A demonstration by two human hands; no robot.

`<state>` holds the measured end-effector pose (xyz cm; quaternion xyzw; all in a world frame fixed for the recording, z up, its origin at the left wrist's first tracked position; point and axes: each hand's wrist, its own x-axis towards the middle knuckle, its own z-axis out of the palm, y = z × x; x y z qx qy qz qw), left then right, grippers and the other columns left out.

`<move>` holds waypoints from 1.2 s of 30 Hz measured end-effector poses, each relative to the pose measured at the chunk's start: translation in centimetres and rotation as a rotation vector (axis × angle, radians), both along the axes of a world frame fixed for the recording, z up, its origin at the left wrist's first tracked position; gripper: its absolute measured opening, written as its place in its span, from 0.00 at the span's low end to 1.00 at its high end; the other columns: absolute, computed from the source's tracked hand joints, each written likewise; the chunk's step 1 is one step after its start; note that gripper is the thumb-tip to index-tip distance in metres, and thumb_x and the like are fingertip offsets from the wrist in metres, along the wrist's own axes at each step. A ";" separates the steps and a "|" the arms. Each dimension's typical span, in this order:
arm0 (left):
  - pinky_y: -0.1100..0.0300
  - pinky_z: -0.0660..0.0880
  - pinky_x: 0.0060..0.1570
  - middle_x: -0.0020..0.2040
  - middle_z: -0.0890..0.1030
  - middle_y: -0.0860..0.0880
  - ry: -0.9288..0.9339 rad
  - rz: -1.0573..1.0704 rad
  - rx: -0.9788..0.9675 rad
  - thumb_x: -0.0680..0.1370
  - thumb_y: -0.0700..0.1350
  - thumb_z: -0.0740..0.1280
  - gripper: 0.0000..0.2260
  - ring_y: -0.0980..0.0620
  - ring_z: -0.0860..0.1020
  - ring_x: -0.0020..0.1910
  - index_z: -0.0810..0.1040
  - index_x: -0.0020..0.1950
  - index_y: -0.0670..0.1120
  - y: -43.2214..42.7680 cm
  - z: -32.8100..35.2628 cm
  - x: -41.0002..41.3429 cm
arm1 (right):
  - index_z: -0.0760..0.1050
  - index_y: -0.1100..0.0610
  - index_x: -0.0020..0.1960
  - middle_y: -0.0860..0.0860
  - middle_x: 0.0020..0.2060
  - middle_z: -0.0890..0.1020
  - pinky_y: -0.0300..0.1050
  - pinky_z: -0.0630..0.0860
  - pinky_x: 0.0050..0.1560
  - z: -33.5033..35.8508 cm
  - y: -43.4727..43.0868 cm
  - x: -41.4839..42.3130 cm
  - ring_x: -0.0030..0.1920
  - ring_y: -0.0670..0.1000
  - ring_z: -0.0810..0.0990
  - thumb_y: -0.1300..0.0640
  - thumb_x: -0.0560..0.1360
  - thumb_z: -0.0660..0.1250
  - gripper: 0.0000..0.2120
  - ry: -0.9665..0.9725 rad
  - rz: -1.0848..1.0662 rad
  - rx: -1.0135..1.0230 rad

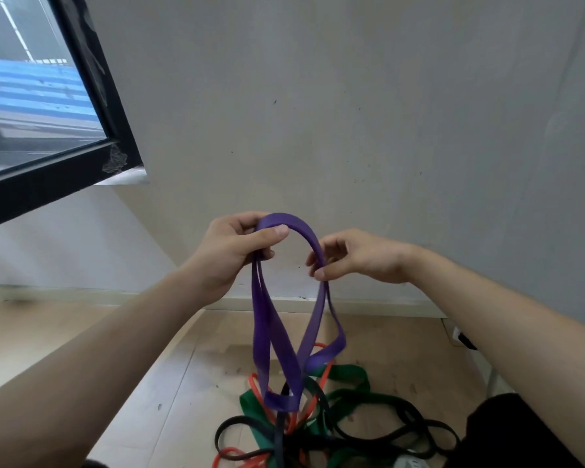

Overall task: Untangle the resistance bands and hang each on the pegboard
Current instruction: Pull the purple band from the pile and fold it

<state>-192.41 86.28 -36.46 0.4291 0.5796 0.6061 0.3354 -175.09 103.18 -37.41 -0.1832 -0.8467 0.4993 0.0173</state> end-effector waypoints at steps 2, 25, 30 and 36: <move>0.59 0.77 0.45 0.36 0.80 0.53 0.015 -0.020 0.015 0.69 0.48 0.75 0.15 0.55 0.77 0.36 0.84 0.52 0.42 0.1 0.1 0.5 | 0.80 0.58 0.59 0.57 0.54 0.84 0.50 0.79 0.61 0.4 -1.0 -0.7 0.57 0.56 0.83 0.60 0.75 0.74 0.12 0.068 0.012 -0.023; 0.57 0.80 0.49 0.42 0.84 0.46 0.238 -0.044 -0.121 0.74 0.40 0.75 0.08 0.49 0.83 0.43 0.82 0.52 0.44 -0.5 -1.4 -1.9 | 0.79 0.56 0.49 0.49 0.35 0.74 0.40 0.74 0.41 4.9 -0.3 -0.1 0.34 0.46 0.73 0.59 0.81 0.65 0.05 0.586 -0.224 -0.200; 0.57 0.79 0.47 0.39 0.82 0.49 0.047 0.056 0.013 0.69 0.47 0.77 0.17 0.49 0.80 0.39 0.83 0.56 0.46 -0.5 -0.3 -1.6 | 0.78 0.59 0.52 0.51 0.37 0.76 0.44 0.78 0.50 3.4 2.4 2.2 0.38 0.49 0.76 0.56 0.73 0.70 0.09 0.374 -0.172 -0.264; 0.57 0.75 0.46 0.36 0.81 0.51 -0.034 0.043 0.088 0.69 0.46 0.78 0.13 0.50 0.78 0.38 0.84 0.53 0.48 0.5 0.0 -0.5 | 0.81 0.59 0.56 0.55 0.47 0.82 0.58 0.78 0.61 1.6 1.2 1.5 0.49 0.55 0.81 0.59 0.72 0.76 0.13 0.066 -0.041 -0.073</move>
